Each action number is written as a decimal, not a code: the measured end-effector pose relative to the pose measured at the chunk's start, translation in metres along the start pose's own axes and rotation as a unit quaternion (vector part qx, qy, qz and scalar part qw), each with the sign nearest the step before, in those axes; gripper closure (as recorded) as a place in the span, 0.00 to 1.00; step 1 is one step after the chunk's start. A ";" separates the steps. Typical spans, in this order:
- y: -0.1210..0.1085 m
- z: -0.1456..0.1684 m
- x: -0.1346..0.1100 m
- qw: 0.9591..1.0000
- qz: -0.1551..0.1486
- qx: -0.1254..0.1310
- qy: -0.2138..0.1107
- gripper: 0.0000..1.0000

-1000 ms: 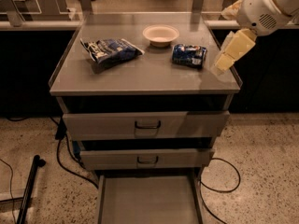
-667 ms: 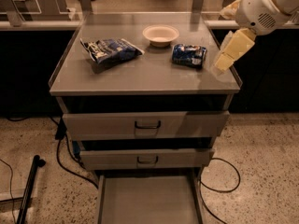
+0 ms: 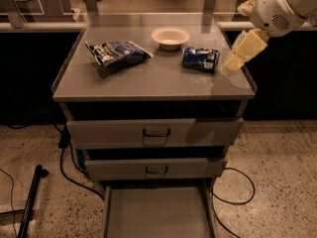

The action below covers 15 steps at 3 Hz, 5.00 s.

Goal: Place pepsi can into bottom drawer

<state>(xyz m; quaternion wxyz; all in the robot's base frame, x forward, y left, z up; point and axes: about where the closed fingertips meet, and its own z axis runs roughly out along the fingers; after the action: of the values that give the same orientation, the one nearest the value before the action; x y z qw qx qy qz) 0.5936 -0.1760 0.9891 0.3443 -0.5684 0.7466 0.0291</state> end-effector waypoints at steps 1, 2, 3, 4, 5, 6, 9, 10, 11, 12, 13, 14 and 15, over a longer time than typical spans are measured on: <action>-0.036 0.011 0.007 0.996 0.040 0.074 -0.008 0.00; -0.097 0.031 0.018 0.988 0.060 0.142 -0.026 0.00; -0.130 0.068 0.036 0.991 0.045 0.120 -0.039 0.00; -0.134 0.096 0.062 0.998 0.024 0.058 -0.030 0.00; -0.128 0.084 0.071 0.999 0.006 0.015 -0.036 0.00; -0.121 0.057 0.063 0.999 -0.016 -0.006 -0.048 0.00; -0.108 0.089 0.030 0.997 -0.027 -0.040 -0.062 0.00; -0.096 0.101 0.024 0.996 -0.024 -0.062 -0.057 0.00; -0.088 0.107 0.026 0.996 -0.018 -0.073 -0.048 0.00; -0.084 0.124 0.038 0.996 -0.004 -0.081 -0.033 0.00; -0.083 0.140 0.046 0.996 0.005 -0.089 -0.021 0.00; -0.080 0.152 0.047 0.995 0.007 -0.097 -0.015 0.00; -0.079 0.181 0.046 0.994 0.007 -0.111 -0.005 0.00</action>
Offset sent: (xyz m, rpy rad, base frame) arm 0.1434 -0.0645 0.0138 0.0990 -0.3147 -0.3214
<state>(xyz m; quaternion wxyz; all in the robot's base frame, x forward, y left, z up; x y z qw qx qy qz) 0.7437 -0.1632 0.8539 0.2830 -0.5975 0.7410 0.1174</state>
